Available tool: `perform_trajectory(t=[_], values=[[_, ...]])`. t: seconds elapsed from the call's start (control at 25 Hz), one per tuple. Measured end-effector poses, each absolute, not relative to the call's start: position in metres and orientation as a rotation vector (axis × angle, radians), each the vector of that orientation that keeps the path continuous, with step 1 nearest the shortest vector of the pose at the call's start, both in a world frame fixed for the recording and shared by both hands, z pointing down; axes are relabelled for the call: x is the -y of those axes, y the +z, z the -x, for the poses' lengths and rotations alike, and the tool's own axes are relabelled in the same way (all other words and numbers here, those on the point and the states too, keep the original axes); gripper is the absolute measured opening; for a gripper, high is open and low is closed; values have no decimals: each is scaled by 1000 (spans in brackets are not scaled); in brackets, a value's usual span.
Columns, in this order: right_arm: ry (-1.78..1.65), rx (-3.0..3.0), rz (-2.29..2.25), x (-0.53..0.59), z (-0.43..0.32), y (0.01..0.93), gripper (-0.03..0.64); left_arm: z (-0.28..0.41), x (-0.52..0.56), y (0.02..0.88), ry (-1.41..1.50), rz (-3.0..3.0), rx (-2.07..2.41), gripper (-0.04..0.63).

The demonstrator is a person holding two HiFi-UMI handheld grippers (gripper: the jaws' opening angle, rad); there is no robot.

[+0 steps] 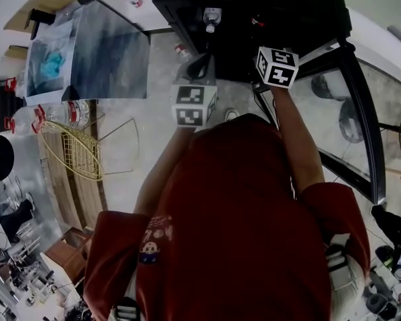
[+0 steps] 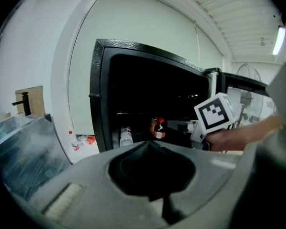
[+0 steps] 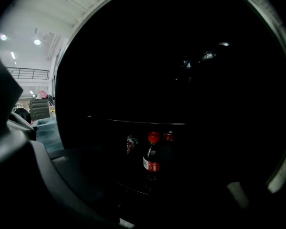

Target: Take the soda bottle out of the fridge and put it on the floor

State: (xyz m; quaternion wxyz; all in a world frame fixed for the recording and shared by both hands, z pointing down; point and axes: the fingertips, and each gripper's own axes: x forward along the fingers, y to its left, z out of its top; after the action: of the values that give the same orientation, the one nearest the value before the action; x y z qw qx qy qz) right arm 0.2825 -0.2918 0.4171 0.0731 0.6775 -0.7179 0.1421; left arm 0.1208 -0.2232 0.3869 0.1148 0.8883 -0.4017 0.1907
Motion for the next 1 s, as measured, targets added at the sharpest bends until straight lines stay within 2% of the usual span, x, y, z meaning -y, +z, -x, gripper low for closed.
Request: perform_trajectory(t=[0.4,1.0], values=[[424,2099,-2030,330,-298,448,242,-125,238,389,508,-2554,1225,0],[407,2118,-2001,379,-307,455,241,-124,234,397,509,-2495,1248,0]])
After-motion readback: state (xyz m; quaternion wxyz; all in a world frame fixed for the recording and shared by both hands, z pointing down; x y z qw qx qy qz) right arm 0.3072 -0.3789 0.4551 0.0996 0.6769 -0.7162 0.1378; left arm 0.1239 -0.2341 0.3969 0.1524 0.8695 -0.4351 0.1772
